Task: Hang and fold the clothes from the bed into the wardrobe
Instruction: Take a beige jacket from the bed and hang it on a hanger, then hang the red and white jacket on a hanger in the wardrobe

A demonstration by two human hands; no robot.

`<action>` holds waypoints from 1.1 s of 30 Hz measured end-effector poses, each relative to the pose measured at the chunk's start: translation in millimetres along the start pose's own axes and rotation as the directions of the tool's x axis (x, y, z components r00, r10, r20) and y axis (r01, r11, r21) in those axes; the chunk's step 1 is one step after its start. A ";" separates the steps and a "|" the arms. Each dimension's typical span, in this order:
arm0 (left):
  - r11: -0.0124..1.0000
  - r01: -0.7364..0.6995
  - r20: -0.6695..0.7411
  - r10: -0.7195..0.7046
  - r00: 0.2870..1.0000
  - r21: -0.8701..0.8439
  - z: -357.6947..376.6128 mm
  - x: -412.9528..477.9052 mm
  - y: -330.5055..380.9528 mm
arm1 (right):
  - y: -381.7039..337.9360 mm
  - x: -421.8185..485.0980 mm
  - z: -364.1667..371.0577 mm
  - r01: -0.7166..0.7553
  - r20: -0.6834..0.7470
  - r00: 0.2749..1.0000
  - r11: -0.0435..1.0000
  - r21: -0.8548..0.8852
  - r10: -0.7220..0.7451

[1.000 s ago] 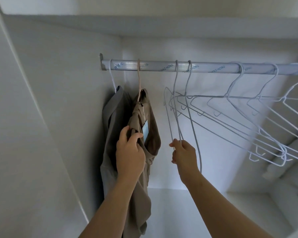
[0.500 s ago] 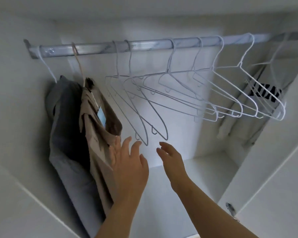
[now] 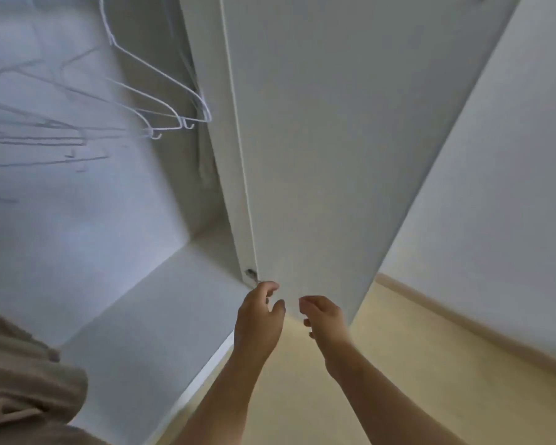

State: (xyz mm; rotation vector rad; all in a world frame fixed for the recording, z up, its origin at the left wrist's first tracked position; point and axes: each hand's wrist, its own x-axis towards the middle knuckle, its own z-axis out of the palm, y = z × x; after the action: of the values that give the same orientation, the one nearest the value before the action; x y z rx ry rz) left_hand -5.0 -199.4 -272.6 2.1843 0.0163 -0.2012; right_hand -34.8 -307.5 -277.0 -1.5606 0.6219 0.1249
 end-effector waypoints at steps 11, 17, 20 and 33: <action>0.984 0.172 0.614 -0.114 0.781 -0.036 216.0 -96.2 89.7 | 115.9 -86.0 -227.8 -0.152 -0.461 0.821 0.906 0.395 0.338; 0.994 0.061 0.786 -0.109 0.608 0.091 310.2 -132.5 131.8 | 165.3 -116.6 -300.3 -0.091 -0.566 0.643 0.786 0.612 0.516; 0.992 0.008 0.852 -0.114 0.511 0.128 357.5 -143.3 154.0 | 184.4 -118.7 -336.7 -0.032 -0.593 0.548 0.723 0.690 0.590; 0.973 -0.177 0.973 -0.110 0.202 0.147 519.4 -175.3 261.8 | 199.1 -115.5 -477.2 0.207 -0.545 0.276 0.505 0.838 0.791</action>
State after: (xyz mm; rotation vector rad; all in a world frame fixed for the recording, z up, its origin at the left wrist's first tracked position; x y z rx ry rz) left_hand -227.3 -761.7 -330.7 1.8465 -0.8454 -1.6637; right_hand -361.1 -718.2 -351.7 -0.3070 1.7091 -0.7618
